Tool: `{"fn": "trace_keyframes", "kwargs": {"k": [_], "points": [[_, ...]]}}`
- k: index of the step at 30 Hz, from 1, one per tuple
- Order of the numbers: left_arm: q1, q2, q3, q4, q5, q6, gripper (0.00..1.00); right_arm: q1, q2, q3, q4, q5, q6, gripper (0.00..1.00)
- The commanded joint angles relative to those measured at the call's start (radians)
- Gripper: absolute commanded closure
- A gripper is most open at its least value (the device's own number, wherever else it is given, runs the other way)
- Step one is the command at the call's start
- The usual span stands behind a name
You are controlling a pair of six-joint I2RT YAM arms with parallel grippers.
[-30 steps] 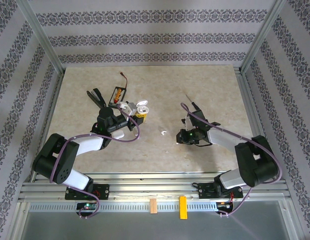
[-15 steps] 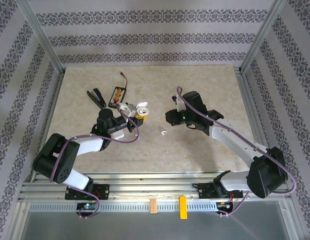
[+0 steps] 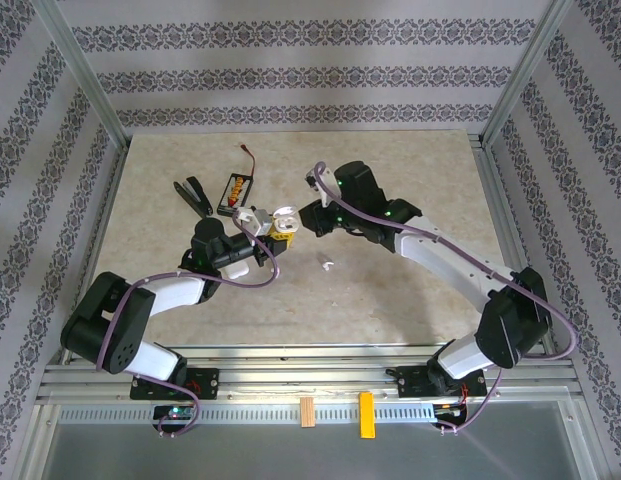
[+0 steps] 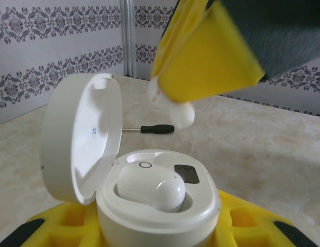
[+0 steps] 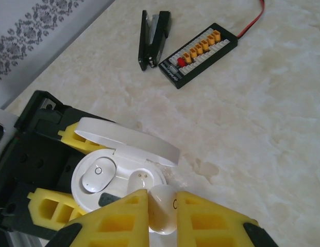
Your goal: Insert wireless bluetooth earbuds into charging case
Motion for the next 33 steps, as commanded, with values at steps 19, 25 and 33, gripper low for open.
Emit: {"fn": "trace_keyframes", "kwargs": {"k": [19, 25, 33], "points": [[0.009, -0.027, 0.011, 0.01, 0.047, -0.034, 0.78, 0.029, 0.038, 0.0, 0.026, -0.073, -0.1, 0.86], [0.008, -0.03, 0.018, 0.013, 0.051, -0.043, 0.79, 0.037, 0.033, -0.015, 0.025, -0.073, -0.136, 0.84], [0.008, -0.03, 0.02, 0.012, 0.052, -0.043, 0.79, 0.058, 0.027, -0.007, -0.003, -0.041, -0.179, 0.8]]}}
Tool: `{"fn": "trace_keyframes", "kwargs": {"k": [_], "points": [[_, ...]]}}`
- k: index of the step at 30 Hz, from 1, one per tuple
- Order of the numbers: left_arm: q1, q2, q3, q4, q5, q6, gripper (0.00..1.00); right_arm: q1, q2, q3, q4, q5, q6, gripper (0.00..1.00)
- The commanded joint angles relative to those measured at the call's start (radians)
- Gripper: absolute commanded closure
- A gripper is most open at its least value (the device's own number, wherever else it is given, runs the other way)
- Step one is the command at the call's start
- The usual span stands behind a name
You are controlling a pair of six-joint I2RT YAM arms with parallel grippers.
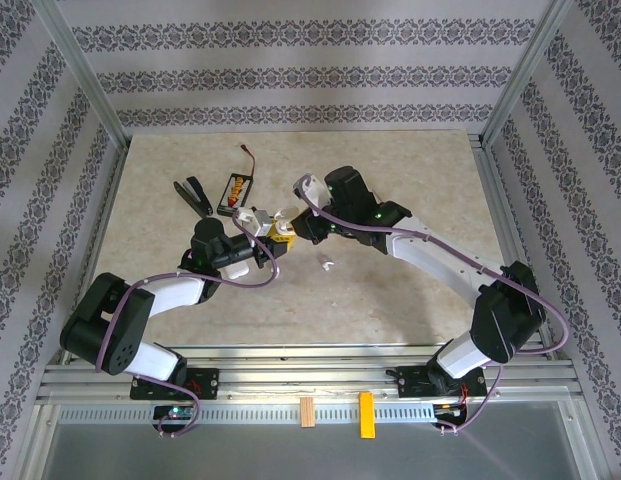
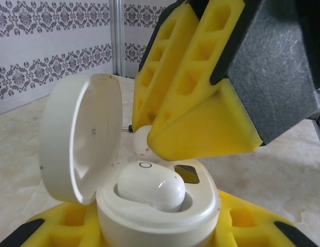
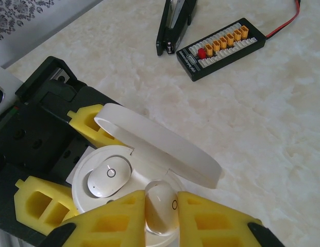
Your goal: Insert wireless bluetooth earbuds into charging case
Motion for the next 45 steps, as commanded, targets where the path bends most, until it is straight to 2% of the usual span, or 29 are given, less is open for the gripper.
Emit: {"fn": "trace_keyframes", "kwargs": {"k": [1, 13, 17, 20, 25, 29, 33, 38, 45], "points": [[0.008, -0.026, 0.021, 0.021, 0.015, -0.013, 0.79, 0.018, -0.009, -0.001, -0.009, -0.025, -0.024, 0.78], [0.009, -0.025, 0.016, 0.022, 0.017, -0.003, 0.78, -0.006, -0.098, -0.031, 0.047, -0.071, 0.051, 0.56], [0.009, -0.028, 0.008, 0.014, 0.026, 0.019, 0.79, -0.027, -0.131, -0.056, 0.119, -0.089, 0.145, 0.45], [0.008, -0.031, 0.0, 0.013, 0.039, 0.044, 0.79, -0.042, -0.125, -0.035, 0.129, -0.059, 0.237, 0.37], [0.008, -0.028, -0.001, 0.018, 0.065, 0.059, 0.79, -0.066, -0.039, 0.091, -0.002, -0.016, 0.329, 0.34], [0.009, -0.03, -0.001, 0.027, 0.079, 0.055, 0.79, -0.09, 0.013, 0.131, -0.013, -0.055, 0.395, 0.34], [0.009, -0.044, -0.005, 0.03, 0.073, 0.049, 0.79, -0.102, 0.058, 0.163, -0.066, -0.095, 0.374, 0.34], [0.009, -0.05, -0.005, 0.046, 0.056, 0.029, 0.79, -0.102, 0.066, 0.154, -0.092, -0.146, 0.348, 0.33], [0.009, -0.046, -0.001, 0.058, 0.036, 0.018, 0.79, -0.11, -0.005, 0.071, -0.061, -0.157, 0.362, 0.33]]}}
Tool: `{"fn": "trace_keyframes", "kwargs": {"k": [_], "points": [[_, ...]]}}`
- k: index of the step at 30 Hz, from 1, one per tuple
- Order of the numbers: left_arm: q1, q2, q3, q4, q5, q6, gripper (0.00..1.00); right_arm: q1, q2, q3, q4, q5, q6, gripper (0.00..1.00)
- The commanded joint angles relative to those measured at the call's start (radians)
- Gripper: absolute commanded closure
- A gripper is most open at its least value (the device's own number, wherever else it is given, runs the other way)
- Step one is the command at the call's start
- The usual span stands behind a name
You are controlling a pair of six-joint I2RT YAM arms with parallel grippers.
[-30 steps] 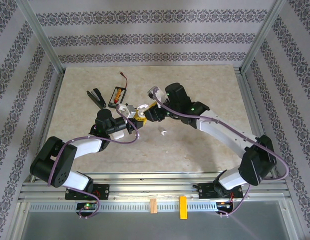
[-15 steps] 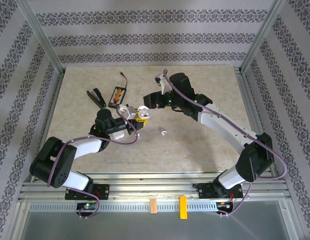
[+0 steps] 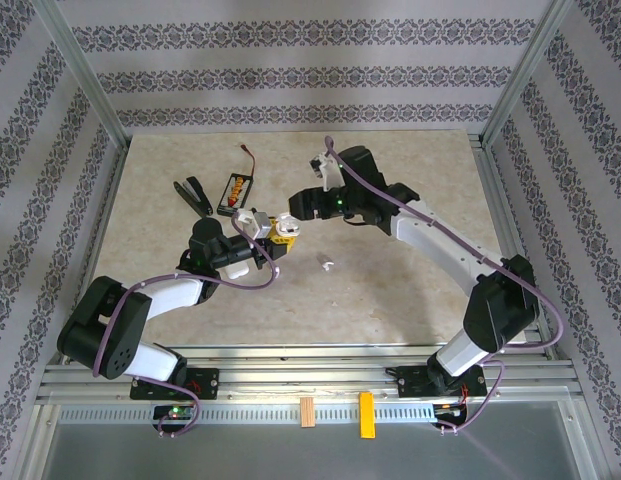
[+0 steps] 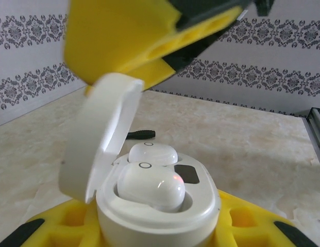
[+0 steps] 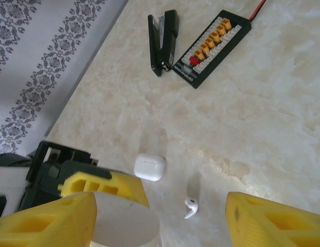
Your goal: Insert wireless bluetooth earbuds into charging case
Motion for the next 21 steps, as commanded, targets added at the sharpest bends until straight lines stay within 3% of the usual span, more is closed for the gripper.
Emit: {"fn": "trace_keyframes", "kwargs": {"k": [1, 11, 18, 21], "points": [[0.008, -0.021, 0.003, 0.06, -0.004, -0.014, 0.79, -0.014, -0.063, -0.054, 0.014, -0.046, 0.023, 0.33], [0.009, -0.038, 0.013, 0.081, -0.005, -0.033, 0.79, -0.118, -0.215, -0.29, 0.282, -0.248, 0.353, 0.22], [0.008, -0.017, 0.027, 0.157, -0.001, -0.081, 0.79, -0.125, -0.232, -0.477, 0.741, -0.409, 0.743, 0.22], [0.009, -0.005, 0.039, 0.178, 0.01, -0.101, 0.79, -0.118, -0.212, -0.519, 0.833, -0.416, 0.825, 0.24]]}}
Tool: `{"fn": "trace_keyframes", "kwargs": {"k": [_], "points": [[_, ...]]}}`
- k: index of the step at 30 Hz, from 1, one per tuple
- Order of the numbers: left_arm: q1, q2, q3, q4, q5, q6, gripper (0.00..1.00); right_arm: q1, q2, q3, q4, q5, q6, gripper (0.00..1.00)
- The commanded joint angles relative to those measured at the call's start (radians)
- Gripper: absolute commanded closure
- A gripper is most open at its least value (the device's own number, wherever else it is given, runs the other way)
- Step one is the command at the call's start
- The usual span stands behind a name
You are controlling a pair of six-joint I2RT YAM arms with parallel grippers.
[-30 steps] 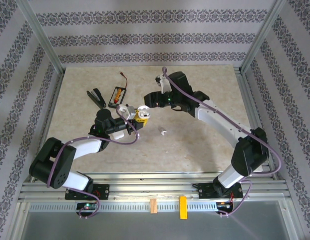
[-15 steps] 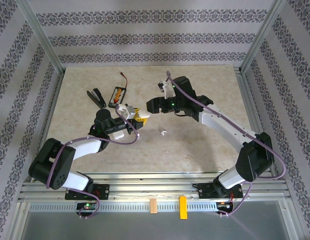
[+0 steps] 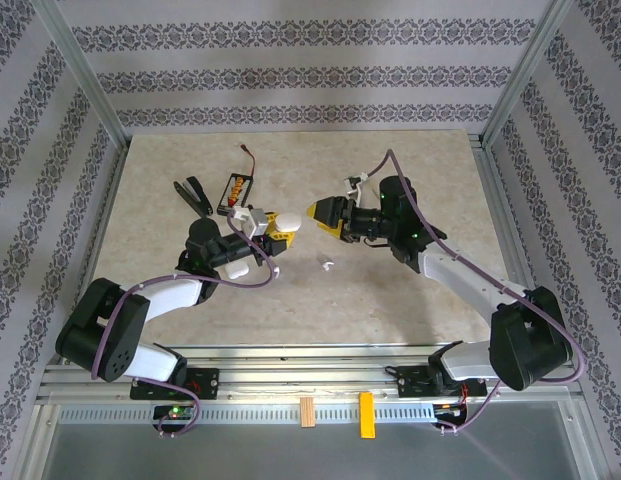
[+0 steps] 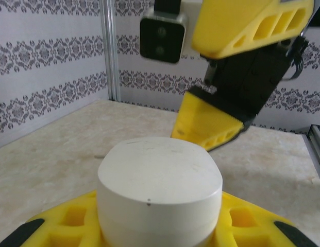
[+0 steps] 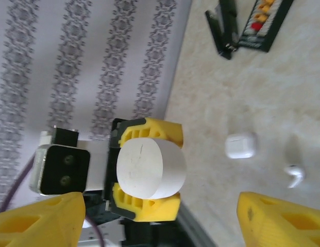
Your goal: Insert wireless bluetooth earbuds into charging case
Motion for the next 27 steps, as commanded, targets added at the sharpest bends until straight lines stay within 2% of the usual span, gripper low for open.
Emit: {"fn": "trace_keyframes", "kwargs": {"k": [1, 4, 8, 13, 19, 23, 27], "points": [[0.006, 0.01, 0.042, 0.093, 0.019, -0.043, 0.79, 0.015, 0.017, -0.04, 0.236, -0.061, 0.182, 0.24], [0.0, 0.016, 0.046, 0.102, 0.021, -0.044, 0.79, 0.041, 0.049, -0.072, 0.351, -0.045, 0.261, 0.26], [-0.005, 0.018, 0.048, 0.108, 0.025, -0.049, 0.79, 0.072, 0.154, -0.117, 0.693, -0.031, 0.472, 0.31], [-0.007, 0.022, 0.05, 0.111, 0.031, -0.047, 0.79, 0.1, 0.292, -0.12, 0.947, -0.006, 0.644, 0.39], [-0.008, 0.015, 0.04, 0.114, 0.026, -0.047, 0.79, 0.106, 0.328, -0.113, 0.966, 0.0, 0.659, 0.56], [-0.01, 0.022, 0.039, 0.114, 0.024, -0.044, 0.79, 0.103, 0.326, -0.11, 0.963, -0.004, 0.655, 0.71], [-0.009, 0.022, 0.039, 0.114, 0.024, -0.043, 0.79, 0.102, 0.323, -0.111, 0.937, -0.005, 0.628, 0.78]]}}
